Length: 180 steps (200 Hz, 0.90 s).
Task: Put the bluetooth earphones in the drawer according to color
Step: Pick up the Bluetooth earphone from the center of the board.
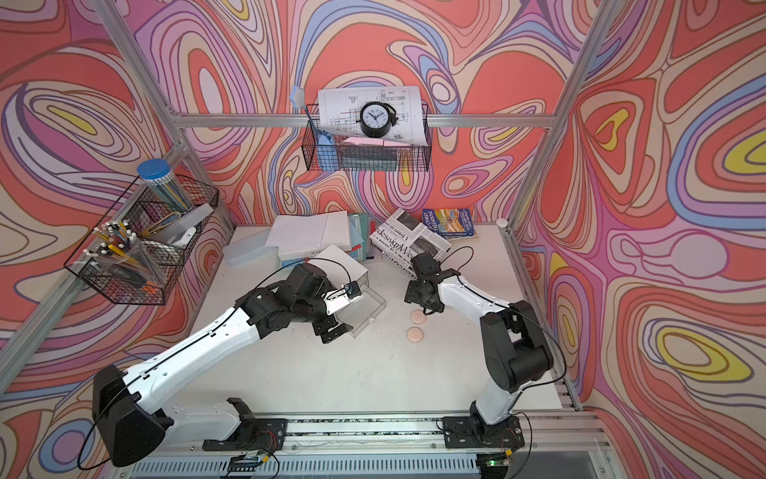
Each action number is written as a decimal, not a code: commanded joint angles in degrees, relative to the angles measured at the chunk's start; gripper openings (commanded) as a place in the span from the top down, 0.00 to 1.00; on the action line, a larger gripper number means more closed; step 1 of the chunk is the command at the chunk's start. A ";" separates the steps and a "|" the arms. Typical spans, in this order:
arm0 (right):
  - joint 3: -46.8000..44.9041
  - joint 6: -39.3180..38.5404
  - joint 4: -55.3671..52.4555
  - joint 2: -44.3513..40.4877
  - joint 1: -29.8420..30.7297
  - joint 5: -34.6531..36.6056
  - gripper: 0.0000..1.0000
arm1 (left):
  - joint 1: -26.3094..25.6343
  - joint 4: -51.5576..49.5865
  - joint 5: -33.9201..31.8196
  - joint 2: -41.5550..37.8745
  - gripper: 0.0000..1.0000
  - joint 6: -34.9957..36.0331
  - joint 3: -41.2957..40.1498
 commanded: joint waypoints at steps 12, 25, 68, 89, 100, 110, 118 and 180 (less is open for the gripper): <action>2.01 -3.01 -1.76 3.35 0.15 -1.21 0.20 | -0.44 0.06 0.74 0.41 0.01 -0.39 0.27; 1.42 -2.74 -1.07 3.01 0.21 -0.95 0.20 | -1.40 -1.21 -1.31 1.21 0.02 -0.11 0.71; -0.22 -3.09 -3.33 3.43 0.18 -0.30 0.20 | -3.48 -2.05 -3.53 2.42 0.02 0.71 0.56; -1.20 -3.39 -3.42 3.39 0.23 -0.12 0.20 | -3.45 -1.65 -1.80 1.66 0.01 0.65 0.32; -1.27 -3.60 -3.58 3.52 0.19 -0.68 0.21 | -3.45 -1.17 -0.96 1.19 0.01 0.63 0.09; -1.49 -3.65 -3.68 3.62 0.19 -1.49 0.22 | -3.45 -0.98 -0.51 0.85 0.01 0.57 -0.06; -1.70 -3.70 -3.69 3.62 0.28 -1.85 0.22 | -3.46 -0.92 -0.65 0.78 0.01 0.49 -0.06; -2.65 -3.67 -1.75 5.54 0.27 -4.63 0.29 | -3.44 -1.77 -1.18 1.28 0.02 0.67 0.40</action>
